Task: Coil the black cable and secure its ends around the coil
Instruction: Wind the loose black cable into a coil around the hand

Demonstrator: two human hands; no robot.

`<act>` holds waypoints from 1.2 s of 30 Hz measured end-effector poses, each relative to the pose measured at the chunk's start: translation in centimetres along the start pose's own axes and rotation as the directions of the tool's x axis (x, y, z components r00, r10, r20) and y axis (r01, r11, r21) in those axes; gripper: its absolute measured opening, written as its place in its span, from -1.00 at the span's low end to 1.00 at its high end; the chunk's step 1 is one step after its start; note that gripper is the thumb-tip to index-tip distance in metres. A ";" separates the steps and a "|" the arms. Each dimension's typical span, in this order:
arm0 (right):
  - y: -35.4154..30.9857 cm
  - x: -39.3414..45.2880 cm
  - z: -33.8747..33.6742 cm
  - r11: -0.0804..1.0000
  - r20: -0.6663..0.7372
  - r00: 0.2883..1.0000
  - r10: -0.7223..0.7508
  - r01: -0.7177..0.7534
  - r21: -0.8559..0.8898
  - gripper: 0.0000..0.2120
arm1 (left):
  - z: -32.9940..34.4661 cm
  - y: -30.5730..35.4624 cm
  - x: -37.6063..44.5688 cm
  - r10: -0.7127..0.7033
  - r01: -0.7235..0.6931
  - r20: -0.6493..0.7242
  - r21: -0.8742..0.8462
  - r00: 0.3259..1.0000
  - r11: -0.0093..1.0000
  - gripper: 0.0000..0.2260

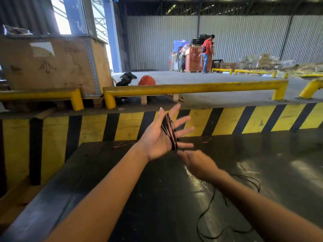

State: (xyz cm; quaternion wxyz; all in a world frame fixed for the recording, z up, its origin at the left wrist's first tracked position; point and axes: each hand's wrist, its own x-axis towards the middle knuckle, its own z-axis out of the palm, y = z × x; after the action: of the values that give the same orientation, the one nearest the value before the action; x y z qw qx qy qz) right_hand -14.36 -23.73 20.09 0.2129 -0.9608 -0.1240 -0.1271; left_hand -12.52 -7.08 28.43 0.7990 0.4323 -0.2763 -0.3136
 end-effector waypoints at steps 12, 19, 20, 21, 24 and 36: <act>2.2 5.0 -10.8 0.909 0.064 0.980 -0.190 0.200 -0.365 -0.65 | -3.5 -1.3 0.9 -0.418 0.589 -0.482 0.789 0.770 0.176 -0.41; 2.0 4.2 -8.2 0.984 -0.212 0.972 -0.104 0.068 -0.167 -0.75 | 1.0 0.7 1.0 -0.247 0.218 0.165 0.176 0.955 0.960 -0.55; 1.7 3.3 -6.1 0.985 -0.166 0.981 -0.102 0.076 -0.156 -0.74 | 1.5 1.1 1.3 -0.107 0.098 0.144 0.068 0.984 0.993 -0.56; 1.2 2.2 -3.8 0.993 -0.104 0.991 -0.081 0.071 -0.098 -0.71 | 2.0 1.6 1.7 0.019 -0.018 0.083 -0.004 0.996 1.000 -0.57; -0.4 -1.2 1.3 0.991 0.143 0.987 -0.068 0.051 0.126 -0.65 | 1.8 3.0 2.7 0.264 -0.241 -0.168 0.146 0.950 0.960 -0.59; 4.7 3.9 -12.1 0.959 0.036 0.983 -0.178 0.181 -0.218 -0.72 | -4.7 -0.4 0.0 -0.277 0.665 -0.622 0.741 0.732 0.095 -0.43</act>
State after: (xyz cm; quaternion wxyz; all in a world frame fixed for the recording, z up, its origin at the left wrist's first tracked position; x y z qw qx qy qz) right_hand -11.66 -32.49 30.10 0.0918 -0.9642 -0.1976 -0.1512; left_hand -9.22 -4.79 25.88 0.2652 0.9237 -0.1108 -0.2534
